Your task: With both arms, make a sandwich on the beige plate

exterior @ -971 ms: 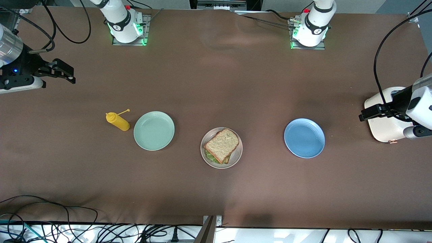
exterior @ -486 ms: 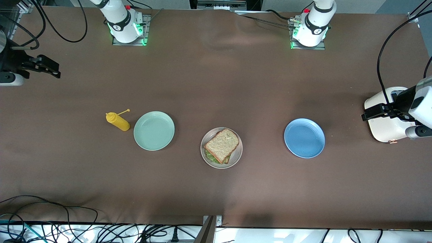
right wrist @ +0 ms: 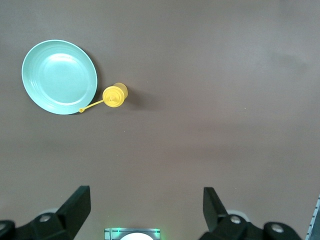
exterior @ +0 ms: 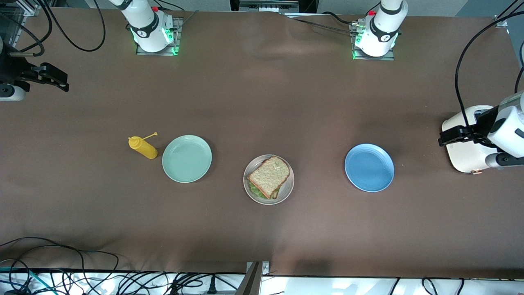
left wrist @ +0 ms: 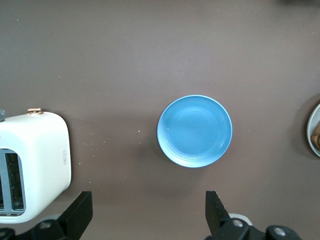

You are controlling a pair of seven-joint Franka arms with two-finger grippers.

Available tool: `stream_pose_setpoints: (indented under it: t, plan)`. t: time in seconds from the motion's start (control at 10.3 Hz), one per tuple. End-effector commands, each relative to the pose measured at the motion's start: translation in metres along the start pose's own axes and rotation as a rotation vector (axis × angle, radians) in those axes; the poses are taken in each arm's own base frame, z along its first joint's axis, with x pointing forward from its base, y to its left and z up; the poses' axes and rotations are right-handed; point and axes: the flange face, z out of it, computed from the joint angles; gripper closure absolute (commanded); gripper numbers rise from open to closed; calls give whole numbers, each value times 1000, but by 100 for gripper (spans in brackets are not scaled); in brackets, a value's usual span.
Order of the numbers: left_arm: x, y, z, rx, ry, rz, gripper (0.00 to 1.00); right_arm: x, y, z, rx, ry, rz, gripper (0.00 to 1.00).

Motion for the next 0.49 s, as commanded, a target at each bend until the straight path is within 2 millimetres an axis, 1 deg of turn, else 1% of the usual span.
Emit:
stream_pose_setpoints:
  t: [0.0, 0.1, 0.39]
  plan:
    - [-12, -8, 2, -59, -20, 20, 3, -1, 2, -3, -11, -10, 13, 0]
    - [-19, -8, 8, -60, -24, 21, 4, 0, 2, -3, -10, -6, 13, 0]
    - [-40, -8, 22, -62, 45, 17, 1, 1, 1, -4, 11, 3, 14, 0]
